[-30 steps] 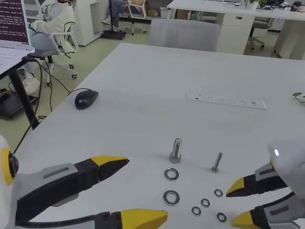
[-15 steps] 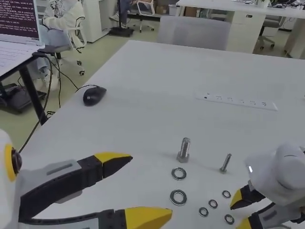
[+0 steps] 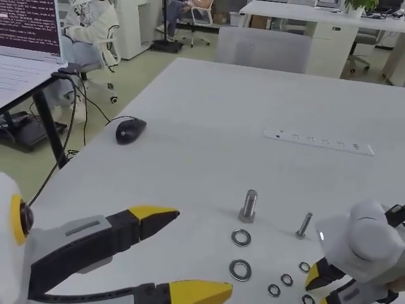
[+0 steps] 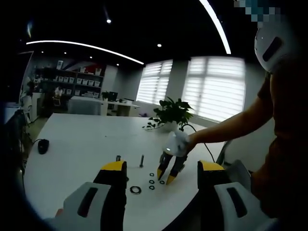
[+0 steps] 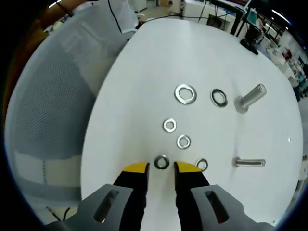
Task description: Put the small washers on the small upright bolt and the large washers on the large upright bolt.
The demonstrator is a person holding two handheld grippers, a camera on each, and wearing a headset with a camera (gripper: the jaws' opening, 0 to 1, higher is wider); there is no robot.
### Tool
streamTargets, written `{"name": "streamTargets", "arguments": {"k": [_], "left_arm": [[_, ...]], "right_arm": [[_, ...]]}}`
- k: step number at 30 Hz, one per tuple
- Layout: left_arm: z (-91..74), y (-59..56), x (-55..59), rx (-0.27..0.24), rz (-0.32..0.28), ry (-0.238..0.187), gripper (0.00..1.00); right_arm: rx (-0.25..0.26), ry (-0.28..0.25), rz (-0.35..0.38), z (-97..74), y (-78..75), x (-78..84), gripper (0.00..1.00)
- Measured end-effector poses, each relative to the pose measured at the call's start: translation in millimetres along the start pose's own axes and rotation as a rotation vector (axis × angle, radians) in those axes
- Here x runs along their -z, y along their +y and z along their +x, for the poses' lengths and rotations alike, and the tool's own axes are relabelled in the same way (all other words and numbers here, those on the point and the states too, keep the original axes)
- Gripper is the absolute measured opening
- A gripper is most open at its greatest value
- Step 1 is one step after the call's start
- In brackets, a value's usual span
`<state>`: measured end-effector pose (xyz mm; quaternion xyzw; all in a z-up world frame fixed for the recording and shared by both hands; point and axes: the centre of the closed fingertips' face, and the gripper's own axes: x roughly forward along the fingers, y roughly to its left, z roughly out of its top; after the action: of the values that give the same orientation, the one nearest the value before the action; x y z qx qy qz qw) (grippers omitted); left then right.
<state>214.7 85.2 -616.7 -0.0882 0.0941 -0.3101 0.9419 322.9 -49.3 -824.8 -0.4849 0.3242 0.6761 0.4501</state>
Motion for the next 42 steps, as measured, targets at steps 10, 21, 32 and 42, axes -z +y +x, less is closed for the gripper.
{"name": "streamTargets", "arguments": {"k": [10,21,32,42], "left_arm": [[2.7,-0.8,-0.1,0.005,0.0,-0.003,0.59],[1.8,-2.0,0.2,0.002,-0.001,-0.009,0.59],[1.8,-3.9,1.5,-0.001,0.0,-0.008,0.59],[2.0,-5.1,1.7,0.0,-0.002,-0.007,0.58]], "right_arm": [[0.008,0.024,-0.031,0.5,1.8,-0.7,0.2],[0.024,0.03,-0.03,1.4,-0.6,-1.8,0.15],[0.019,0.032,-0.006,0.9,-2.7,-2.3,0.12],[0.024,0.039,0.013,-9.4,-8.5,0.6,0.12]]}}
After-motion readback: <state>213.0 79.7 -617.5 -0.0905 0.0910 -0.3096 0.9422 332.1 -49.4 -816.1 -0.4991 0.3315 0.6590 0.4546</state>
